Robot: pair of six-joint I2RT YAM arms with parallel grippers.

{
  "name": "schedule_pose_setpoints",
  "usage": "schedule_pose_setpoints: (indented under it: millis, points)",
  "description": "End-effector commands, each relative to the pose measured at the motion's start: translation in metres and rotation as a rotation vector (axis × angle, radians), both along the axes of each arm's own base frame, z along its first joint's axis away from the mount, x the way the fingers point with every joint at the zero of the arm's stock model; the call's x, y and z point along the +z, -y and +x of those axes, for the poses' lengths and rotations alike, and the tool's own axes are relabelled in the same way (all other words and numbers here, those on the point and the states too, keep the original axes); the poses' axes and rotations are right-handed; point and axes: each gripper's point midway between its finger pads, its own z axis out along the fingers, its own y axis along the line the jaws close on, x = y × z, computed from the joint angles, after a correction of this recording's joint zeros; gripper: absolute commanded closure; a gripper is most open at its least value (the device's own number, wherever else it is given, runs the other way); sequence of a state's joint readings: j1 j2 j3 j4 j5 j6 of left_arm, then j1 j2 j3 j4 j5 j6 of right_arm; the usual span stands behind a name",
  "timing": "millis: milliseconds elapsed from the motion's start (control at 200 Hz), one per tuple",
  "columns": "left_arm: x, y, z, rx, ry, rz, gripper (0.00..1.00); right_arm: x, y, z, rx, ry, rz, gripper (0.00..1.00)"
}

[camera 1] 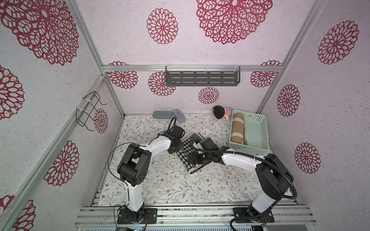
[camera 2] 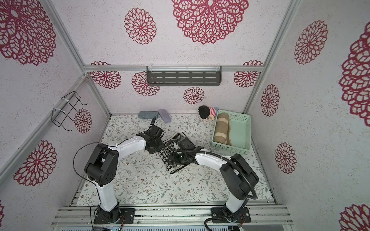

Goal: Roll up the scarf and place it into the basket
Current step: Roll the scarf at the center of the board.

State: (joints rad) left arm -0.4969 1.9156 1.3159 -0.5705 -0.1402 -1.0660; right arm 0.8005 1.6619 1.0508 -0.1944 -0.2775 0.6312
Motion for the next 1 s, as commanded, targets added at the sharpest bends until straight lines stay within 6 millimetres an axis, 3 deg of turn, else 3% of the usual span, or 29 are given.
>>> schedule_pose_setpoints:
  millis: [0, 250, 420, 485, 560, 686, 781, 866, 996]
  points:
    - [0.001, -0.022, -0.018, 0.036, -0.061, 0.094, 1.00, 0.017, 0.006, -0.003, 0.023, 0.263, -0.249, 0.30]
    - [0.008, -0.037, -0.043, 0.060, -0.096, 0.126, 1.00, 0.013, -0.034, -0.024, 0.136, 0.521, -0.415, 0.26]
    - [0.009, -0.039, -0.055, 0.049, -0.121, 0.123, 1.00, -0.012, -0.033, -0.020, 0.158, 0.551, -0.517, 0.27]
    - [0.012, -0.039, -0.057, 0.044, -0.122, 0.119, 1.00, -0.019, -0.033, -0.022, 0.179, 0.540, -0.527, 0.33]
    - [0.017, -0.037, -0.058, 0.030, -0.117, 0.108, 1.00, -0.023, -0.039, -0.030, 0.212, 0.503, -0.490, 0.50]
    - [0.030, -0.032, -0.055, 0.000, -0.090, 0.067, 0.59, -0.019, -0.046, -0.039, 0.232, 0.375, -0.359, 0.82]
    - [0.051, -0.032, -0.050, -0.010, -0.021, 0.037, 0.33, -0.019, -0.042, -0.035, 0.206, 0.233, -0.247, 0.90]
    - [0.072, -0.035, -0.047, -0.024, 0.043, 0.023, 0.22, -0.019, -0.037, -0.027, 0.166, 0.107, -0.136, 0.98]
    - [0.092, -0.037, -0.044, -0.070, 0.106, 0.025, 0.21, -0.009, -0.029, -0.012, 0.119, -0.023, 0.018, 1.00]
